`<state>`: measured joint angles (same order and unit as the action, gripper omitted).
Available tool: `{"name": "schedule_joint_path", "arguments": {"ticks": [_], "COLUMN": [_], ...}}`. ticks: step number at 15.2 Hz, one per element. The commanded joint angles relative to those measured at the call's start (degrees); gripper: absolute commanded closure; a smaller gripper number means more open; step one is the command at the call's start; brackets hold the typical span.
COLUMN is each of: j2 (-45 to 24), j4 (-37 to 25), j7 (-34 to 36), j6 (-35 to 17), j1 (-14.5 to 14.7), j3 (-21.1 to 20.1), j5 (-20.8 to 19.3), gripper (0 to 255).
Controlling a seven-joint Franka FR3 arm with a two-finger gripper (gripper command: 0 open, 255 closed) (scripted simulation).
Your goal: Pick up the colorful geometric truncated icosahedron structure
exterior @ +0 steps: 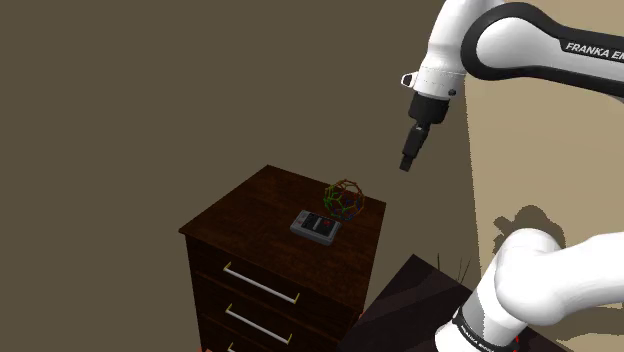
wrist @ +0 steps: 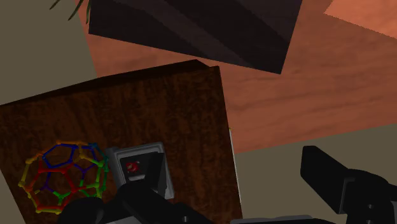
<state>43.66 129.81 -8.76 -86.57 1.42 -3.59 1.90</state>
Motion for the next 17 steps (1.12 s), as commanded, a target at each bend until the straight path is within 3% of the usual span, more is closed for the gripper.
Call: {"name": "schedule_joint_path", "arguments": {"ticks": [1, 9, 17], "j2": [0.0, -9.5, -23.2], "j4": [0.0, 2.8, 0.2], "j7": [0.0, -8.7, -17.4], "j6": [0.0, -12.8, -24.3], "j1": [0.0, -1.3, -2.0], "j3": [0.0, 6.2, 11.9], "j5": [0.0, -2.8, -3.0], "gripper": [0, 0, 0]}}
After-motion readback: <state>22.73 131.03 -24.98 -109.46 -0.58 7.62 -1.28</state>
